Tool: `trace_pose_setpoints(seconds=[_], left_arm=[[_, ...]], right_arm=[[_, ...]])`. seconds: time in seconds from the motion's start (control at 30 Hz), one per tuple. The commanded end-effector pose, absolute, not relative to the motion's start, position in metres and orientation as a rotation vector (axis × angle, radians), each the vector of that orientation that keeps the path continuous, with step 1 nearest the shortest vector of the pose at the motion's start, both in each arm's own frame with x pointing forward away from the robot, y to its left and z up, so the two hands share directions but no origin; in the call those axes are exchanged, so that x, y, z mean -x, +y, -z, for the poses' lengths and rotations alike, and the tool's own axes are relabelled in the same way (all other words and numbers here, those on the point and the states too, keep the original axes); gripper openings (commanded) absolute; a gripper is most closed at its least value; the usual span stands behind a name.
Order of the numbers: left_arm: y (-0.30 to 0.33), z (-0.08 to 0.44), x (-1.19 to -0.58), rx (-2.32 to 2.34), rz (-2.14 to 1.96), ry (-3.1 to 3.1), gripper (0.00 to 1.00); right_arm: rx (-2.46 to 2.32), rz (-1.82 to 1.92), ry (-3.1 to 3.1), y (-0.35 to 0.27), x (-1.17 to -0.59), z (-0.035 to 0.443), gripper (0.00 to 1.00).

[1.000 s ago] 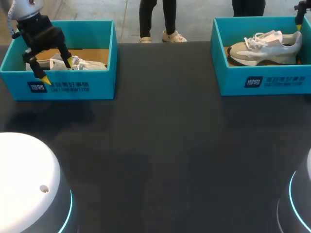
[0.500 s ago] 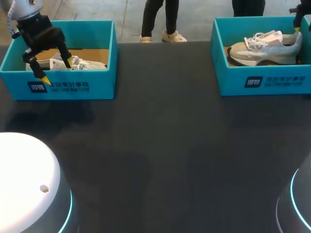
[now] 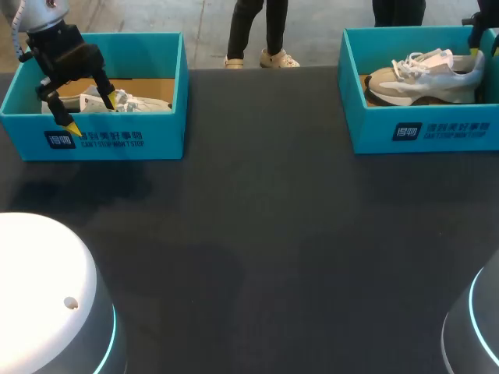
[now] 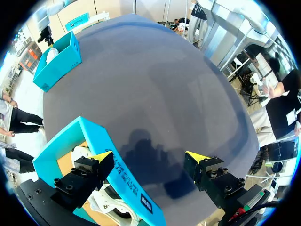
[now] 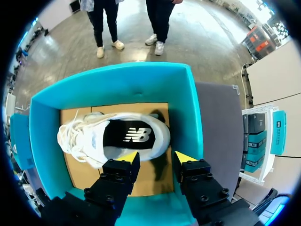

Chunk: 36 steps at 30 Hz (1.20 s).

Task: Take the shoe out of the shoebox, open the shoe tongue, remove and reinsert the insole, then place the shoe into the shoebox

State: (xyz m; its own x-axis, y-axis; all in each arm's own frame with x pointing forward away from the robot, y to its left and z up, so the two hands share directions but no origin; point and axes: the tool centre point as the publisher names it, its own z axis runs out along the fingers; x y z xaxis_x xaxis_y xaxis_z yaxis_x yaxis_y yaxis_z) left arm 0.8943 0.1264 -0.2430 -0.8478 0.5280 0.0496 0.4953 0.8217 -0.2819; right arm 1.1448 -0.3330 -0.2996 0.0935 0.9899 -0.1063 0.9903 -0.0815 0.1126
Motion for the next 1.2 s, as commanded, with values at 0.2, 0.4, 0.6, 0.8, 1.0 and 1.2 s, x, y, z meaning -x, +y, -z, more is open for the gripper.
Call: trace_pose_setpoints(seconds=[0.2, 0.4, 0.6, 0.8, 1.0, 1.2], left_arm=[[0.127, 0.243, -0.893, 0.813, -0.392, -2.881, 1.00], [0.127, 0.243, -0.893, 0.813, -0.392, -2.881, 1.00], [0.127, 0.243, -0.893, 0.813, -0.392, -2.881, 1.00], [0.127, 0.243, -0.893, 0.813, -0.392, -2.881, 1.00], [0.127, 0.243, -0.893, 0.813, -0.392, -2.881, 1.00], [0.127, 0.243, -0.893, 0.813, -0.392, -2.881, 1.00]], right_arm=[[-2.242, 0.020, 2.027, -0.341, -1.165, 0.318, 0.45], [-2.256, 0.040, 2.029, -0.348, -1.166, 0.326, 0.45], [-2.262, 0.056, 2.035, -0.351, -1.167, 0.333, 0.45], [-2.270, 0.070, 2.046, -0.351, -1.167, 0.341, 0.45], [-2.274, 0.084, 2.067, -0.348, -1.168, 0.352, 0.45], [-2.288, 0.095, 2.071, -0.348, -1.169, 0.360, 0.45]])
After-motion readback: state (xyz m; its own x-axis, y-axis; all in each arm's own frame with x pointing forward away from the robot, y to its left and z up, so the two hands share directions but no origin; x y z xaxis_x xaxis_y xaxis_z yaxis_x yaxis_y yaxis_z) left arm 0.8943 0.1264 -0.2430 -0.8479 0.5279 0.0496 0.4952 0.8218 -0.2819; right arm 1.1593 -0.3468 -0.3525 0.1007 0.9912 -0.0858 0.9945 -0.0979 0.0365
